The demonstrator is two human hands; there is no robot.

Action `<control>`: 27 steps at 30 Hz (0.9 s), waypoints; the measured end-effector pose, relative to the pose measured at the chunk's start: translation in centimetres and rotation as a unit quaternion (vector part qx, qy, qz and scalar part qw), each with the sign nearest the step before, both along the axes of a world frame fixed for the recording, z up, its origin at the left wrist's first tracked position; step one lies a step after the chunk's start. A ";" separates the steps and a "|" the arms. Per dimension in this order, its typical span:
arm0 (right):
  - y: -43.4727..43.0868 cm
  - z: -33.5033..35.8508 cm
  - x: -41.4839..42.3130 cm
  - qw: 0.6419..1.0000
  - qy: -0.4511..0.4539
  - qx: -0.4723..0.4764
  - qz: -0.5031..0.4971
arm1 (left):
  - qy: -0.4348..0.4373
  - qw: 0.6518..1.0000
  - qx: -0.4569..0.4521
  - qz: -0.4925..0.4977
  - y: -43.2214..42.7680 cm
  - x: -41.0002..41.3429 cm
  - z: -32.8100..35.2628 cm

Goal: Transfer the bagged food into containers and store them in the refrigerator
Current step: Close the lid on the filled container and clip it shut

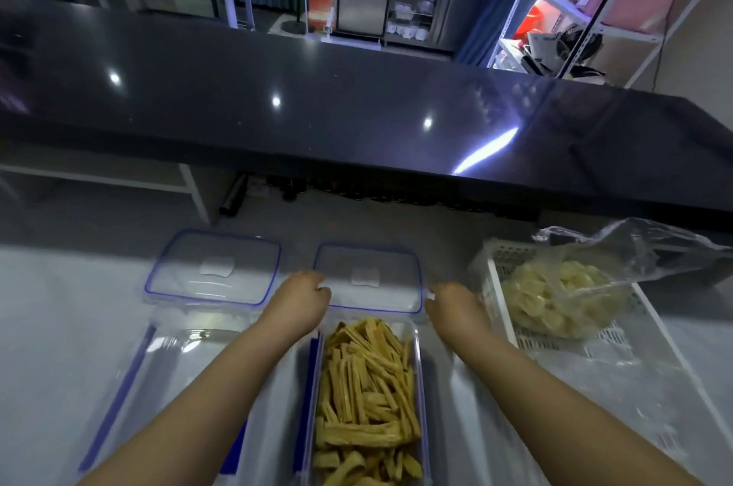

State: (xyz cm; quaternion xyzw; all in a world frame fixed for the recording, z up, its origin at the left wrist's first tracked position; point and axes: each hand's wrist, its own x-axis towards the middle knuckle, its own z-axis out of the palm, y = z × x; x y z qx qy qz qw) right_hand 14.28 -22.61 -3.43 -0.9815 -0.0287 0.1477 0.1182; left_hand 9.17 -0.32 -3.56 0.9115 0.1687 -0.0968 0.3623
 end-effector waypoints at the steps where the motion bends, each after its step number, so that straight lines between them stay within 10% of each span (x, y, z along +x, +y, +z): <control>1: 0.3 -0.4 0.2 1.000 0.013 0.003 -0.027 | 0.014 1.000 0.005 -0.009 0.1 0.5 -0.2; 13: 0.9 -1.1 -0.8 0.909 -0.090 0.333 -0.234 | -0.058 0.994 -0.078 0.049 0.6 0.5 -1.4; 21: -0.8 1.4 -4.4 0.872 -0.188 0.425 -0.154 | -0.133 0.938 -0.296 0.120 -0.8 -1.5 1.8; 27: -2.9 1.5 -8.9 0.863 -0.408 0.290 0.068 | -0.131 0.892 -0.408 0.146 -2.9 -4.3 4.3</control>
